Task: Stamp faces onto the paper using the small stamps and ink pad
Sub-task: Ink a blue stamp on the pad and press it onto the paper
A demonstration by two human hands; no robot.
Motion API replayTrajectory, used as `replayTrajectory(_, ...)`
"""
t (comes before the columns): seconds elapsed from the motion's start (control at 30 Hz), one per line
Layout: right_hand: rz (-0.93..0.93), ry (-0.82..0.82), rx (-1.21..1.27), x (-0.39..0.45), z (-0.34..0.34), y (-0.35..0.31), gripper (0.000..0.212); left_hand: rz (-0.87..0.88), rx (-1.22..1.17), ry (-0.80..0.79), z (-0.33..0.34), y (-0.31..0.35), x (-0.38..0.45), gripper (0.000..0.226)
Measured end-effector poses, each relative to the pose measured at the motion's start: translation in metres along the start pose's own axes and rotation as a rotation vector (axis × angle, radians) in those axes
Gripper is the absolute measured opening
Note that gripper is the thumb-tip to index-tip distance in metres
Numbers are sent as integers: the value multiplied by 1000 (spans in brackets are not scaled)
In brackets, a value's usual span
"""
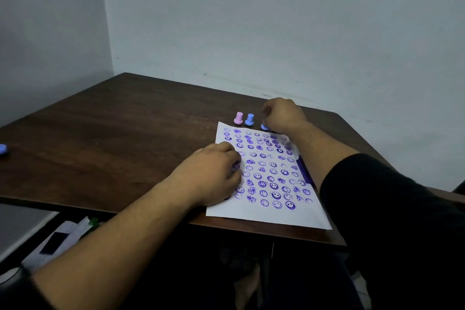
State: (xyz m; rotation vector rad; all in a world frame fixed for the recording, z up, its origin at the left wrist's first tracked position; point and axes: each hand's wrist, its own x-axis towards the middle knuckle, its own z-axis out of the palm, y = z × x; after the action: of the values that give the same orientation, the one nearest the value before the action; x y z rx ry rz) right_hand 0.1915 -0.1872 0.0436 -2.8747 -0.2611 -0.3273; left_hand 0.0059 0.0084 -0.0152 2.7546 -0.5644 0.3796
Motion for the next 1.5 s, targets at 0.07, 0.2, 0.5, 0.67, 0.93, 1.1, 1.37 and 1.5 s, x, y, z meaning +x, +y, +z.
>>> replayTrajectory(0.07,-37,17,-20,1,-1,-7,40,1,5,-3,0,0,0,38)
replayTrajectory(0.2,-100,37,-43,2,2,-18,28,-3,4,1,-1,1,-1,36)
replayTrajectory(0.5,-140,35,-99,11,12,-25,15,-8,4,-3,-1,1,-1,37)
replayTrajectory(0.67,-142,50,-85,10,15,-26,20,-6,-4,0,0,0,-2,38)
replayTrajectory(0.93,-67,241,304,-7,-32,-14,12,-1,-23,2,0,-2,-2,40)
replayTrajectory(1.1,-52,376,451,-55,-64,24,7,7,-22,13,1,-2,0,40)
replayTrajectory(1.37,116,424,544,-161,-49,86,13,5,-39,1,-2,-1,1,43)
replayTrajectory(1.5,163,449,506,-185,-23,102,13,-1,-57,-1,-3,-1,2,41)
